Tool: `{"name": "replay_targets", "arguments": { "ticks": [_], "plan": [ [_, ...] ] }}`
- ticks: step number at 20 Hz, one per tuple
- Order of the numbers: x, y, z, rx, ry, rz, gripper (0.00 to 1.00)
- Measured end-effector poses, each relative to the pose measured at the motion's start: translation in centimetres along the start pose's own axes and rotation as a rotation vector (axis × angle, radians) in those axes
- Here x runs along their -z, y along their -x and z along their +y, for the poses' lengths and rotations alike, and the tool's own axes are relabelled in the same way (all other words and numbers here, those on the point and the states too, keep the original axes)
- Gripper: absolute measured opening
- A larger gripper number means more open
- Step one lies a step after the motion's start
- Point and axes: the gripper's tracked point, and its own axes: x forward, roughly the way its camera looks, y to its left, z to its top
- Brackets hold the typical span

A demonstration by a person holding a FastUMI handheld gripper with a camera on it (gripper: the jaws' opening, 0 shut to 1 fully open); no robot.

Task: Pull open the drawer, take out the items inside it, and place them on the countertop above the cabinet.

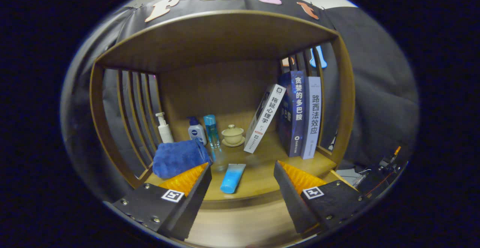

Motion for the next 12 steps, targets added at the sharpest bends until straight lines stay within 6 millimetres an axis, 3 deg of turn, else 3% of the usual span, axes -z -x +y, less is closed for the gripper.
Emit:
{"name": "replay_targets", "arguments": {
  "ticks": [4, 12],
  "plan": [
    [-1.3, 4.7, -0.4, -0.037, -0.028, -0.028, 0.99],
    [-3.9, 15.7, -3.2, -0.050, 0.026, -0.134, 0.99]
  ]
}}
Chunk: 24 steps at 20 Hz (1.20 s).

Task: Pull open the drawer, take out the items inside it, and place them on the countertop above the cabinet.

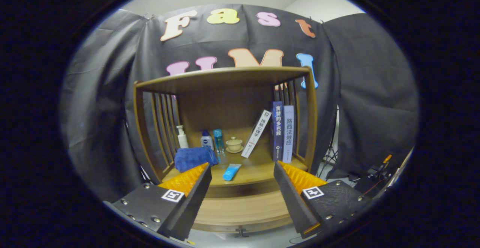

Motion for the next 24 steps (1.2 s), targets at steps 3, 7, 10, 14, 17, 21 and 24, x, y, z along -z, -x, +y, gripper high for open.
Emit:
{"name": "replay_targets", "arguments": {
  "ticks": [3, 7, 10, 14, 17, 21, 24],
  "plan": [
    [-0.4, 4.1, -0.4, -0.024, 0.005, -0.020, 0.99],
    [-0.6, 8.4, -1.7, -0.028, 0.023, -0.060, 0.99],
    [0.3, 10.3, -2.5, -0.028, 0.008, -0.076, 0.99],
    [3.1, 12.0, -3.4, -0.023, 0.014, -0.099, 0.99],
    [6.5, 12.3, -3.9, -0.021, 0.013, -0.108, 0.99],
    [10.5, 11.6, -5.0, -0.008, 0.022, -0.108, 0.99],
    [12.5, 10.9, -5.9, 0.008, 0.043, -0.120, 0.99]
  ]
}}
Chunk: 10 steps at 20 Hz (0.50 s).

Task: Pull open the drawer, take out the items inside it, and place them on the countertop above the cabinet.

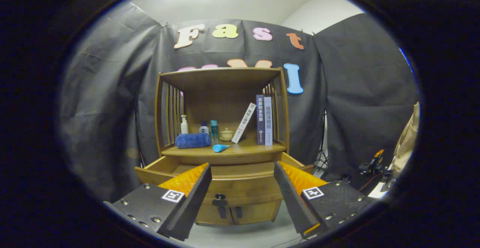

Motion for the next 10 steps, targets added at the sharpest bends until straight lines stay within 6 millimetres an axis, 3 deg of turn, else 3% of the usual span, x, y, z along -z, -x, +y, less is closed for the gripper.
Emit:
{"name": "replay_targets", "arguments": {
  "ticks": [7, 10],
  "plan": [
    [4.7, -2.2, 0.6, -0.029, -0.001, 0.040, 0.99],
    [6.8, -3.6, 2.1, -0.066, 0.000, 0.061, 0.99]
  ]
}}
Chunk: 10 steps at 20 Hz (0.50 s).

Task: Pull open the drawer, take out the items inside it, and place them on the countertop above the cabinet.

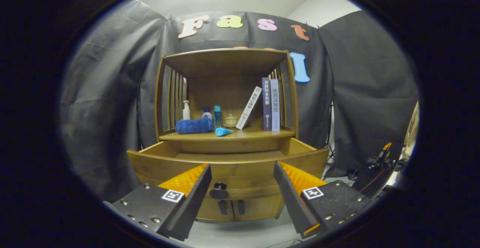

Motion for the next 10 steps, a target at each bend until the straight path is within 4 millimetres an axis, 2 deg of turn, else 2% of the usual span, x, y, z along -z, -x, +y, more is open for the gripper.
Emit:
{"name": "replay_targets", "arguments": {
  "ticks": [3, 7, 10],
  "plan": [
    [2.2, -1.8, 1.4, -0.039, -0.006, 0.039, 0.99],
    [5.0, -3.7, 1.9, -0.040, -0.013, 0.097, 0.99],
    [5.9, -4.8, 2.4, -0.044, -0.020, 0.117, 0.99]
  ]
}}
